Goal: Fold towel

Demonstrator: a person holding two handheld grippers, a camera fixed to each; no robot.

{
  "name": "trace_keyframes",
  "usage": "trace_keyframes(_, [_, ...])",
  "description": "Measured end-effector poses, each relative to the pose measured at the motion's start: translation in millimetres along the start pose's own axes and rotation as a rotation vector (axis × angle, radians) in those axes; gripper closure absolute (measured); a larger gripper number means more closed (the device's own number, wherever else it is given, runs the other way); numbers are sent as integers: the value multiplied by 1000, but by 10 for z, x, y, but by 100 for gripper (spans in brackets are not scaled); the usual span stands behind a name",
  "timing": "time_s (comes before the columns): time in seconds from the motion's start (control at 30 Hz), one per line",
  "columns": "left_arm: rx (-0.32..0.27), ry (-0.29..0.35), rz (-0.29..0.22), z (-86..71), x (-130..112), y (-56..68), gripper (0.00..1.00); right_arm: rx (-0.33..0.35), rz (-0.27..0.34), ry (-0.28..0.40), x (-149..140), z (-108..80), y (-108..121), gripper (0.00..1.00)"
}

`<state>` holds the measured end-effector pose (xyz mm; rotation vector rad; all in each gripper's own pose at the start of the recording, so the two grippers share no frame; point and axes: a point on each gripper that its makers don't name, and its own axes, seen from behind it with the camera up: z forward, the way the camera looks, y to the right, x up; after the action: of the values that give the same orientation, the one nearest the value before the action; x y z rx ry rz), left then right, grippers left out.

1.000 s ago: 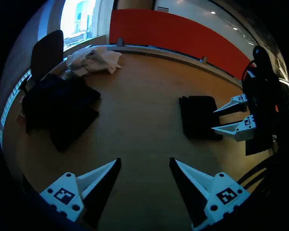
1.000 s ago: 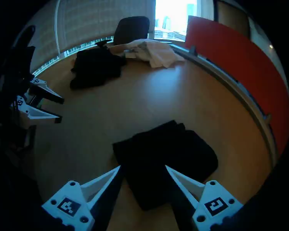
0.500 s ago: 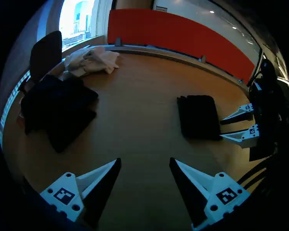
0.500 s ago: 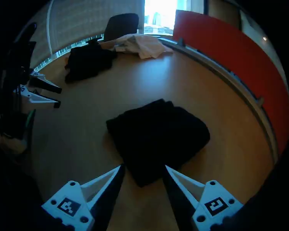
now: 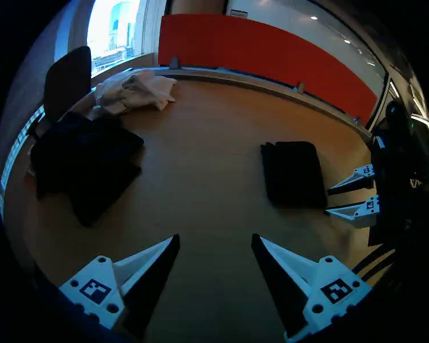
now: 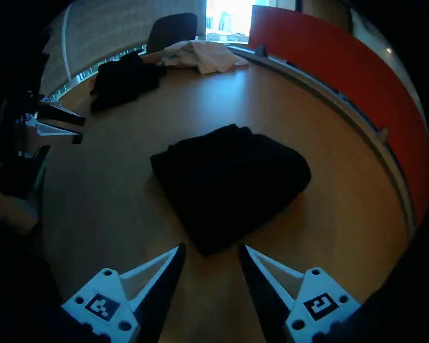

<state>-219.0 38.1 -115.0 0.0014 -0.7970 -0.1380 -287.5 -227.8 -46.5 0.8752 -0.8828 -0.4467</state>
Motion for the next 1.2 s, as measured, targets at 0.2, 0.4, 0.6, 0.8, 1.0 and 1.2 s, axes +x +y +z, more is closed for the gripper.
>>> trace_keyframes(0.2, [-2,-1,-4,0,-11,8,7,11,34,-9,-52,32,-22,43])
trace_keyframes(0.4, [-5,-1,-3,11,0,20,7,12,52,-9,-54,54,-35,49])
trace_keyframes(0.6, [-7,-3,2,20,-1,25,7,5,77,-3,-29,70,-27,58])
trace_keyframes(0.8, [-7,-5,2,19,-9,25,7,0,102,-4,-35,56,3,77])
trace_keyframes(1.0, [-5,-6,1,28,-9,18,7,7,135,0,-43,53,9,92])
trace_keyframes(1.2, [-4,-9,3,35,-20,27,7,6,138,10,-32,49,22,94])
